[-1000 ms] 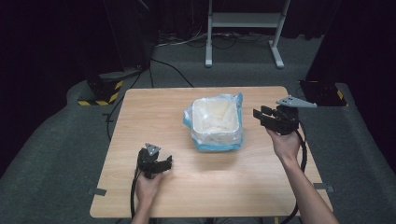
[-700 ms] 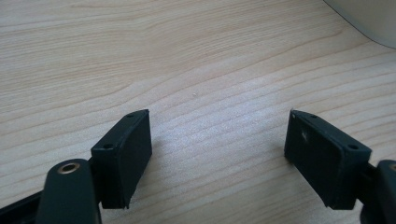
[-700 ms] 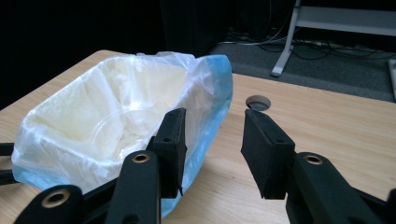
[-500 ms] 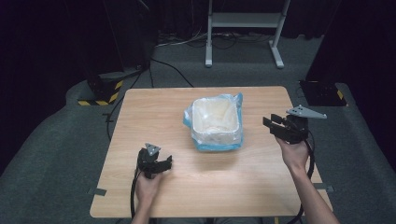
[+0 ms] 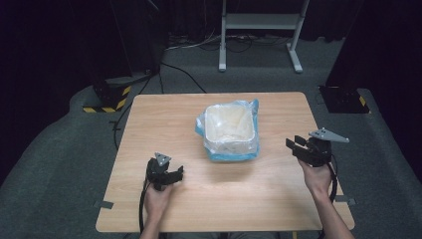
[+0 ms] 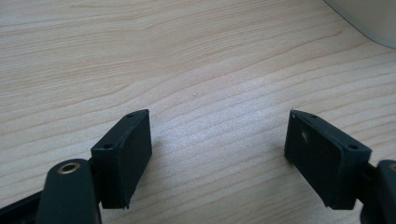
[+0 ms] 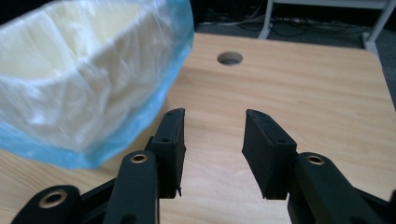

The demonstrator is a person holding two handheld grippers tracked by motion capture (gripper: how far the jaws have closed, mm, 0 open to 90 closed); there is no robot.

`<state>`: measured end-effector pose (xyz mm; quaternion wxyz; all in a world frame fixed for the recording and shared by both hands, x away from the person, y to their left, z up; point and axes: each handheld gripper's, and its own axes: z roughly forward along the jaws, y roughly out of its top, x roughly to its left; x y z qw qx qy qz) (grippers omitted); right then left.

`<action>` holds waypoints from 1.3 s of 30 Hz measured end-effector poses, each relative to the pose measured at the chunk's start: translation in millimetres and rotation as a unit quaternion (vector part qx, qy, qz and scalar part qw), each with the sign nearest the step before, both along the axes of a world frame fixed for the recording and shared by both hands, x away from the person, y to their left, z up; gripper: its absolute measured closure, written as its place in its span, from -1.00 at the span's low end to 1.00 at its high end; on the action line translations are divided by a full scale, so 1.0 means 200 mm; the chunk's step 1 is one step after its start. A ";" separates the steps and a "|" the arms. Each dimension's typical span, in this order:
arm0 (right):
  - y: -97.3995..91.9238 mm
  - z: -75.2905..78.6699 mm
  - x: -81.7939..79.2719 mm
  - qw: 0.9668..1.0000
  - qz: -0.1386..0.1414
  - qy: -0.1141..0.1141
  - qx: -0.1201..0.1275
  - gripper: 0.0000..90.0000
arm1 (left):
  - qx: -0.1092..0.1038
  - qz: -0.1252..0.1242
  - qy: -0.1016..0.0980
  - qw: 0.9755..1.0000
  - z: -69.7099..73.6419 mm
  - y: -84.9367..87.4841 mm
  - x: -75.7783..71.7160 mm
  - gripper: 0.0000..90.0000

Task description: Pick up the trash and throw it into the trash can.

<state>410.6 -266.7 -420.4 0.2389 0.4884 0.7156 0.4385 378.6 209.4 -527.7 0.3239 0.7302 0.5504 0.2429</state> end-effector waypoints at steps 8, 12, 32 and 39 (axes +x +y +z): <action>-0.06 -0.17 -0.02 0.999 -0.022 0.024 -0.003 0.30 | 0.000 0.000 0.000 1.000 0.00 0.00 0.00 -0.49; -0.08 -0.24 -0.04 0.999 -0.032 0.032 -0.005 0.30 | 0.000 0.000 0.000 1.000 0.00 0.00 0.00 -0.49; -0.12 -0.45 -0.06 0.996 -0.054 0.060 -0.040 0.27 | 0.000 0.000 0.000 1.000 0.00 0.00 0.00 -0.49; -0.11 -0.50 -0.05 0.994 -0.058 0.069 -0.061 0.22 | 0.000 0.000 0.000 1.000 0.00 0.00 0.00 -0.49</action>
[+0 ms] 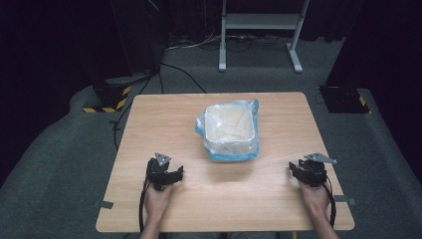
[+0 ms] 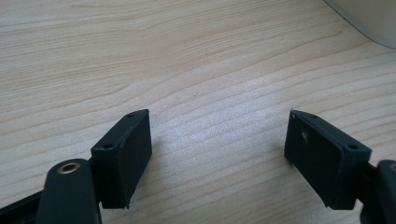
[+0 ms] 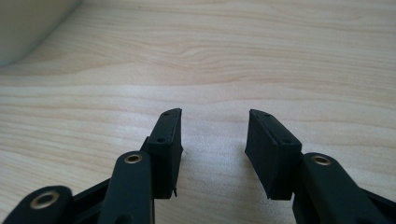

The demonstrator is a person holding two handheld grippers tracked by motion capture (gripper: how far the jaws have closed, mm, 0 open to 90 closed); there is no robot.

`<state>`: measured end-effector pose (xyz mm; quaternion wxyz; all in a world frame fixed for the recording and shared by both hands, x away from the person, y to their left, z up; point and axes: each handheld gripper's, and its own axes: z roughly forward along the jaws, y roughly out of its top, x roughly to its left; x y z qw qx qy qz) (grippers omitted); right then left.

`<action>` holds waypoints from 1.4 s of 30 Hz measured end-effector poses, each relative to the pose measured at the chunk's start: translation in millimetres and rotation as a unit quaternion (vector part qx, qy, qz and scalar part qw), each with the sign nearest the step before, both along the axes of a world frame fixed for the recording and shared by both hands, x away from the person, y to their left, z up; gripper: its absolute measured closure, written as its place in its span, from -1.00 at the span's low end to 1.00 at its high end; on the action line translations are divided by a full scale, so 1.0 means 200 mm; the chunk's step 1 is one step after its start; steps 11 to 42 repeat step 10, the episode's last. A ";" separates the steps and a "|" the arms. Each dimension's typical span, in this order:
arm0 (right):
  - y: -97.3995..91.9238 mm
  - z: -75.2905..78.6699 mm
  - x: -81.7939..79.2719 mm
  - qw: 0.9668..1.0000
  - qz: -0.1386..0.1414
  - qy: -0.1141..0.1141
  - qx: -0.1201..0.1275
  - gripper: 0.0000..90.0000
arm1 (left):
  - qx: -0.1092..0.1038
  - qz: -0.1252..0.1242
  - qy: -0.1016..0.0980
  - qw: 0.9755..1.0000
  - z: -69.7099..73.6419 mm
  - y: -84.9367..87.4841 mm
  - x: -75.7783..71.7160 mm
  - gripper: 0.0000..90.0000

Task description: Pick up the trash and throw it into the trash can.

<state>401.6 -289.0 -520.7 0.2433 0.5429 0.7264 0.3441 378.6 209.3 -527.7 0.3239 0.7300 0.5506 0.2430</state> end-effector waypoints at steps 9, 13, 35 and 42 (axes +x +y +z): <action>0.02 -0.01 0.00 1.000 0.004 -0.002 -0.021 -0.08 | 0.000 0.000 0.000 1.000 0.00 0.00 0.00 -0.49; 0.02 -0.01 0.00 1.000 0.000 0.002 -0.013 -0.15 | 0.000 0.001 0.000 1.000 0.00 0.00 0.00 -0.49; 0.02 -0.01 0.00 1.000 0.000 0.002 -0.013 -0.15 | 0.000 0.001 0.000 1.000 0.00 0.00 0.00 -0.49; 0.02 -0.01 0.00 1.000 0.000 0.002 -0.013 -0.15 | 0.000 0.001 0.000 1.000 0.00 0.00 0.00 -0.49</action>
